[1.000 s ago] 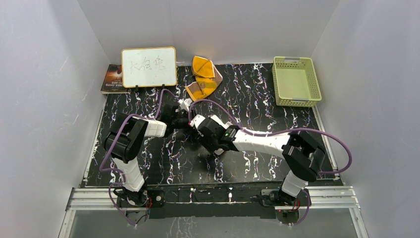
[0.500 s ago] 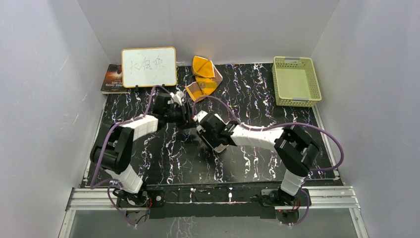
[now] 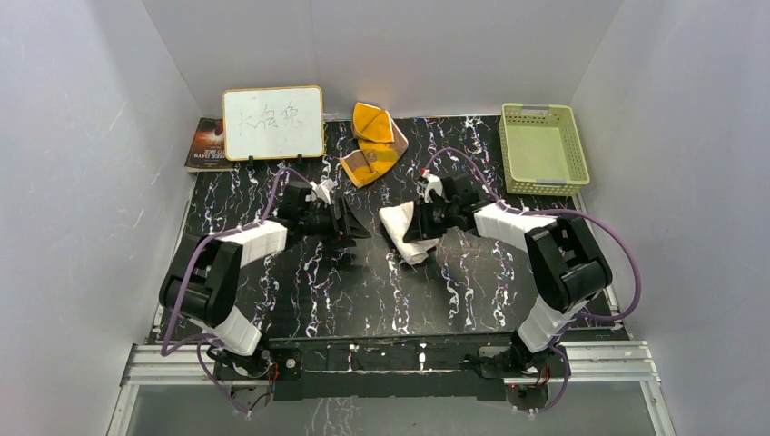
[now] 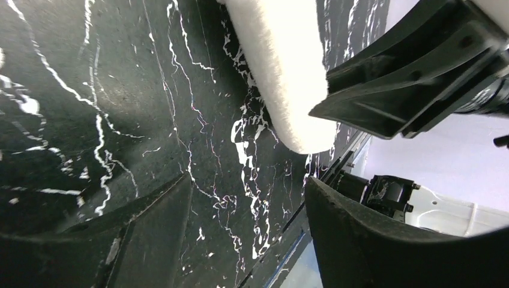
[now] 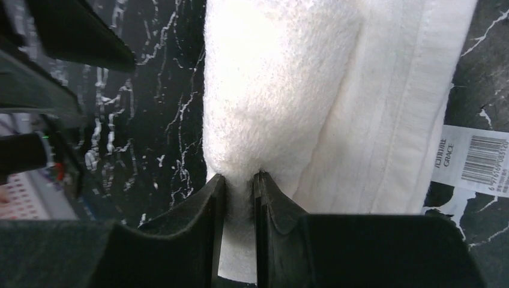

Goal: Roll the towels
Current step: Roll the towel at the center of the board.

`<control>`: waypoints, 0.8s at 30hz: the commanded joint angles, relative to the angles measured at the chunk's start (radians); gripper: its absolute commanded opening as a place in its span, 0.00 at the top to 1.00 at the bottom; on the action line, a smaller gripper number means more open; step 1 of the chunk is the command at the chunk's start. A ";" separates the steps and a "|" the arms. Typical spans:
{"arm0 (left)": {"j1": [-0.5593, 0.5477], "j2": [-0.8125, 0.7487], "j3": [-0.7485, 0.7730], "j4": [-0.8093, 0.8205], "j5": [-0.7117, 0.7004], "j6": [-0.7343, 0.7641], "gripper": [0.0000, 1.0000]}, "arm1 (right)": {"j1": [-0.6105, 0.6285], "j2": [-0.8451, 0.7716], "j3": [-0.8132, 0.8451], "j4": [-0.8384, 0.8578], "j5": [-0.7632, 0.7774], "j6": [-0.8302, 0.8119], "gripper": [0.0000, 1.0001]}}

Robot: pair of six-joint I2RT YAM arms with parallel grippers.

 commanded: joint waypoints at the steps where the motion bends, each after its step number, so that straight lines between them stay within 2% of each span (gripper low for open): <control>1: -0.064 0.054 0.004 0.117 0.006 -0.078 0.31 | -0.081 0.039 -0.071 0.245 -0.335 0.176 0.81; 5: -0.111 0.125 0.032 0.209 -0.015 -0.124 0.24 | -0.128 0.087 -0.154 0.466 -0.448 0.332 0.81; 10: -0.139 0.201 0.025 0.411 -0.009 -0.221 0.16 | -0.148 0.122 -0.200 0.582 -0.507 0.419 0.81; 13: -0.150 0.246 0.021 0.495 -0.021 -0.248 0.15 | -0.156 0.123 -0.215 0.608 -0.521 0.440 0.81; 18: -0.158 0.317 0.037 0.504 -0.063 -0.239 0.14 | -0.159 0.117 -0.217 0.613 -0.536 0.446 0.81; 24: -0.167 0.357 0.045 0.513 -0.095 -0.232 0.20 | -0.159 0.114 -0.212 0.605 -0.546 0.451 0.81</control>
